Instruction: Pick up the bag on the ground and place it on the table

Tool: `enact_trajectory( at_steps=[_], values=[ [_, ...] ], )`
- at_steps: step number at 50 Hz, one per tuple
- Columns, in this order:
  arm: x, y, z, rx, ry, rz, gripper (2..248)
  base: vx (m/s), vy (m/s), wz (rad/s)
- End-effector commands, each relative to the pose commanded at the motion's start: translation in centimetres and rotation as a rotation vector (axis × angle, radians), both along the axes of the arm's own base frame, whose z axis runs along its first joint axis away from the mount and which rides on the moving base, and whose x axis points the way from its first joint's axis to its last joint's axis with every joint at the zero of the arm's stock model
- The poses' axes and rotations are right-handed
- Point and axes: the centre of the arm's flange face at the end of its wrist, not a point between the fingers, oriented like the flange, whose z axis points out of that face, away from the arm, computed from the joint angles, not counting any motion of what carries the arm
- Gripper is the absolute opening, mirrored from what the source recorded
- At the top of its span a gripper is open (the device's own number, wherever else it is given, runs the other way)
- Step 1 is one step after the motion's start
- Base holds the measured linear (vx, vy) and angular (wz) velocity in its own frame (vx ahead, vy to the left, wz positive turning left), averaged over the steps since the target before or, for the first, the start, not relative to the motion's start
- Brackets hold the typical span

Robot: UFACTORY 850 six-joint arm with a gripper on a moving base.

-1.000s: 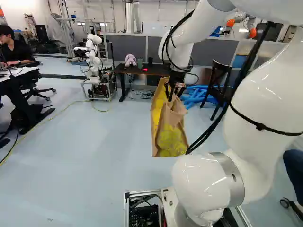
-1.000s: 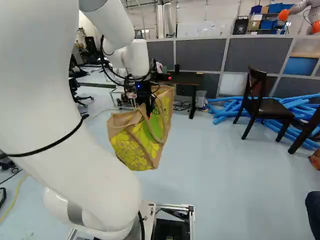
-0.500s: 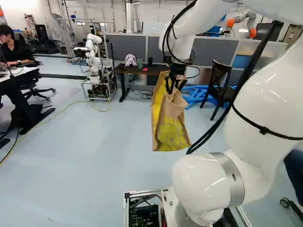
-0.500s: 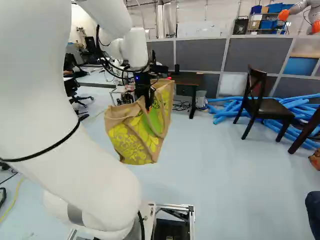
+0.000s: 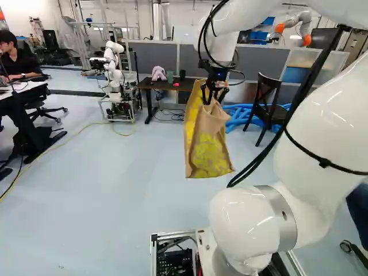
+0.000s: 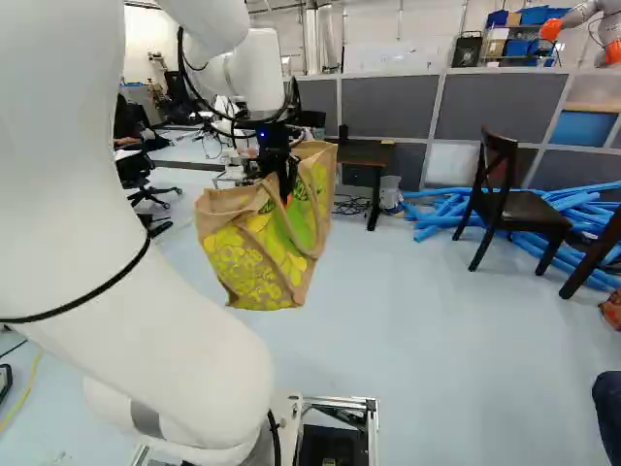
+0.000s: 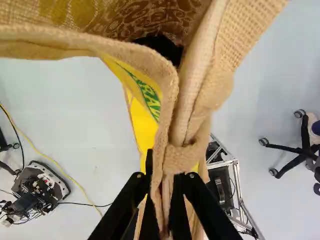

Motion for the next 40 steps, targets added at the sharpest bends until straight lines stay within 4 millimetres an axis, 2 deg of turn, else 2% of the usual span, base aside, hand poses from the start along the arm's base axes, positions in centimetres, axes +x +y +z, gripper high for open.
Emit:
enact_trajectory(
  at_steps=[18, 40],
  values=[
    [-0.6, 0.1, 2.5, -0.001, -0.037, 0.001, 21, 0.000, 0.000, 0.000],
    [-0.6, 0.1, 2.8, -0.002, -0.042, 0.001, 21, 0.000, 0.000, 0.000]
  ],
)
